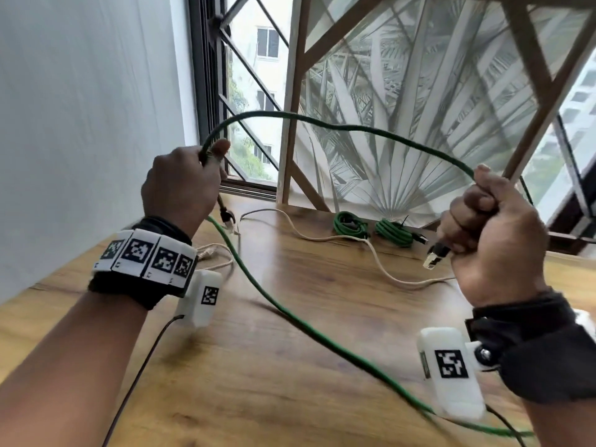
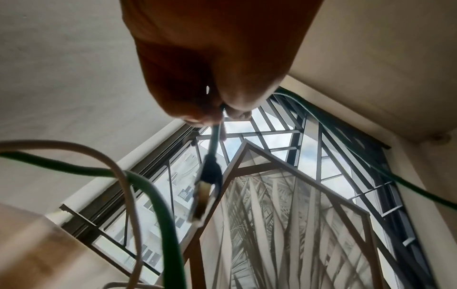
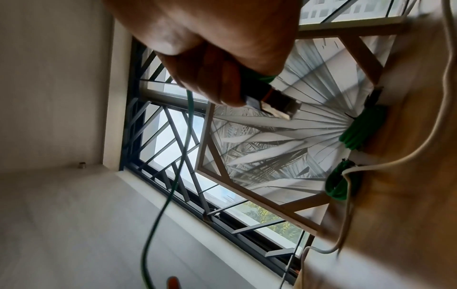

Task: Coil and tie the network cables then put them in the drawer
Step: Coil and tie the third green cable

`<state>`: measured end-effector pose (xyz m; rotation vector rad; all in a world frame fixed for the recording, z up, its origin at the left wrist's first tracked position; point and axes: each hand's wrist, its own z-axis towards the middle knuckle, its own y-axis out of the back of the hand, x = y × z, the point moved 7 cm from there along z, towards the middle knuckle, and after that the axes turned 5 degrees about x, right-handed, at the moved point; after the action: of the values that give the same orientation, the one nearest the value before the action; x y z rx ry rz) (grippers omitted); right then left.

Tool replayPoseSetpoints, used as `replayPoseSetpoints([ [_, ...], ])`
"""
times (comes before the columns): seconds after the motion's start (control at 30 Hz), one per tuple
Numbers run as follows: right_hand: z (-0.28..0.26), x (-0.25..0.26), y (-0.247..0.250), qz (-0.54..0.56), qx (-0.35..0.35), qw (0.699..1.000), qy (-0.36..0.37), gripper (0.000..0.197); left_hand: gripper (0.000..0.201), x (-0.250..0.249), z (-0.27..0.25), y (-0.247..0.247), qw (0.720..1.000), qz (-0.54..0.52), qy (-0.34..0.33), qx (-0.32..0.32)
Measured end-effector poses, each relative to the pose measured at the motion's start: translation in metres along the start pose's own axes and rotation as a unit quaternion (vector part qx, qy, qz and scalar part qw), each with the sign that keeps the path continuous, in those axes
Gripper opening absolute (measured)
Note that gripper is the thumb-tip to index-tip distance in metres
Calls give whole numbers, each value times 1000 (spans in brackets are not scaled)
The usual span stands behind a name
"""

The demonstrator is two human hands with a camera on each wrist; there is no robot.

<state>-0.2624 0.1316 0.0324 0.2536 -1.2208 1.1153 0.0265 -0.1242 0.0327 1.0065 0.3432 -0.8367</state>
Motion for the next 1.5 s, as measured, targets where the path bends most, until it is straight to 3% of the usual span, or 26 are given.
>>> replayPoseSetpoints([
  [0.07, 0, -7, -2, -6, 13, 1000, -22, 44, 73, -6, -3, 10, 999, -35, 8, -40],
  [0.17, -2, -14, -9, -3, 36, 997, -61, 47, 58, -14, -5, 22, 995, -49, 2, -91],
  [0.3, -7, -23, -23, 37, 77, 990, -116, 49, 42, -5, -4, 12, 998, -26, 14, -58],
  [0.33, -9, -26, -27, 50, 88, 986, -131, 49, 49, -2, -3, 7, 999, -35, 16, -38],
  [0.43, -16, -36, -40, 69, 131, 973, -174, 48, 99, -5, -6, -1, 997, -74, -12, -25],
  [0.5, -23, -43, -51, 85, 164, 962, -200, 49, 112, -20, -14, 6, 990, -105, -68, -67],
  [0.6, -35, -48, -68, 103, 208, 945, -231, 49, 93, -56, -36, 20, 963, -112, -220, -108],
  [0.67, -44, -53, -77, 86, 226, 938, -249, 49, 80, -86, -56, 22, 932, -103, -341, -70],
  [0.73, -51, -58, -84, 51, 231, 937, -256, 49, 70, -113, -83, 13, 887, -97, -451, 12],
  [0.83, -57, -64, -89, 13, 234, 939, -250, 50, 45, -136, -119, -4, 821, -76, -553, 119],
  [0.9, -58, -65, -87, -16, 230, 942, -245, 54, 45, -137, -125, -2, 808, -88, -569, 123],
  [1.0, -58, -70, -85, -67, 220, 940, -250, 59, 49, -134, -124, 8, 811, -123, -563, 99],
  [1.1, -58, -76, -83, -110, 211, 936, -260, 57, 24, -137, -128, 13, 803, -128, -578, 71],
  [1.17, -58, -75, -84, -130, 232, 929, -255, 54, 10, -137, -127, 14, 804, -127, -580, 30],
  [1.37, -64, -76, -85, -140, 333, 889, -283, 51, 11, -134, -131, 19, 774, -155, -612, -54],
  [1.5, -72, -82, -91, -163, 377, 866, -286, 65, 14, -135, -128, 21, 791, -150, -589, -70],
])
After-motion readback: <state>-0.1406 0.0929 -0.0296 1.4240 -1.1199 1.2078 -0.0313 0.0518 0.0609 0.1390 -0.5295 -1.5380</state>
